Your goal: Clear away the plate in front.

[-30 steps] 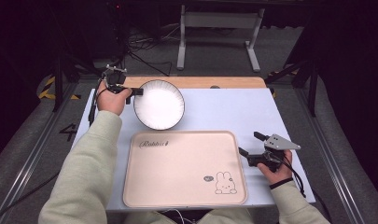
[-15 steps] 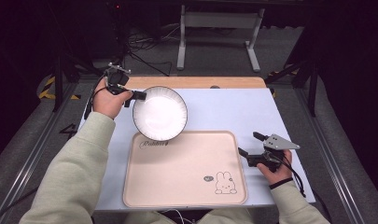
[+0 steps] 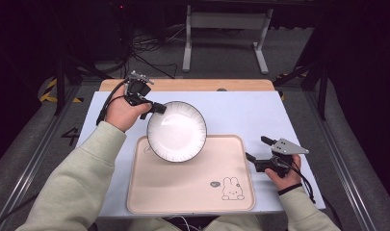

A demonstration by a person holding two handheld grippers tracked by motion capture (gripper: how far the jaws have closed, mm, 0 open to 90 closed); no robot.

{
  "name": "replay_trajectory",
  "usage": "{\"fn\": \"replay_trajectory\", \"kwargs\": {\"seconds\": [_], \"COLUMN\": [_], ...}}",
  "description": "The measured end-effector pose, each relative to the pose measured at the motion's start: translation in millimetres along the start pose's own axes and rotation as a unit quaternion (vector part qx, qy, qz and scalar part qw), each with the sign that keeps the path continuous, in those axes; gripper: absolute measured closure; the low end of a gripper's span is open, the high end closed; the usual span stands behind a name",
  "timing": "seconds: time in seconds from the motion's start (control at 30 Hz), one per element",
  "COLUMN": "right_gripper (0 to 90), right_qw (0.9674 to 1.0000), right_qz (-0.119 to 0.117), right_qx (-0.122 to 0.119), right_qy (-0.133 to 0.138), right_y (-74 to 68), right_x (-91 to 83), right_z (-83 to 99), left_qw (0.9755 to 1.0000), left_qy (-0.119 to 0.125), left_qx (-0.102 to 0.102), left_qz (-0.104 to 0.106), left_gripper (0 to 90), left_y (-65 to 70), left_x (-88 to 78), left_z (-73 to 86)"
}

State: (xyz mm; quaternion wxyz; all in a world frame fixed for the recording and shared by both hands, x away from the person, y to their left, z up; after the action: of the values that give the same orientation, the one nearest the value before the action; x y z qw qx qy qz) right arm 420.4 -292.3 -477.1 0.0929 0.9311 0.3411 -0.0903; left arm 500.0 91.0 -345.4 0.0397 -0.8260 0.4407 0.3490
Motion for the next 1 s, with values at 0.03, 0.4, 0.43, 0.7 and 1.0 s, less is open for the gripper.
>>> {"fn": "replay_trajectory", "kwargs": {"seconds": [0.03,0.4,0.43,0.7,1.0], "right_gripper": [10.0,10.0,10.0,10.0,10.0], "right_qw": [1.0000,1.0000,1.0000,1.0000,1.0000], "right_qz": [0.000,-0.001,-0.002,-0.003,-0.004], "right_qx": [0.000,-0.002,-0.003,-0.003,-0.006], "right_qy": [0.000,-0.003,-0.003,-0.004,-0.006], "right_y": [-0.1,-0.5,-0.5,-0.7,-1.2], "right_x": [0.0,0.2,0.3,0.5,0.6], "right_z": [0.0,0.2,0.2,0.3,0.4], "left_qw": [0.9999,0.9975,0.9968,0.9893,0.9810], "left_qy": [-0.005,-0.022,-0.025,-0.040,-0.064], "left_qx": [0.009,0.054,0.058,0.104,0.134], "left_qz": [0.003,0.041,0.049,0.094,0.125], "left_gripper": [83.3,83.3,83.3,83.3,83.3], "left_y": [6.9,35.4,37.9,56.9,70.0], "left_x": [0.6,1.7,2.7,7.3,18.2], "left_z": [-0.3,-0.9,-0.4,3.3,10.3]}}
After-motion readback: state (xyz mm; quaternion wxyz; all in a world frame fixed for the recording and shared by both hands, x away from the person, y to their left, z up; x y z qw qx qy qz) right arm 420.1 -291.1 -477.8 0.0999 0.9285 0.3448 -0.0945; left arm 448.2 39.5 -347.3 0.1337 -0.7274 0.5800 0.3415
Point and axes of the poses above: each handheld gripper's, and its own axes: x roughly forward along the jaws, z roughly out of its underside, y roughly to its right, the point moved 6 cm from there along x, roughly forward along the jaws, and after that the axes turned 9 degrees about y, right-handed, at the moved point
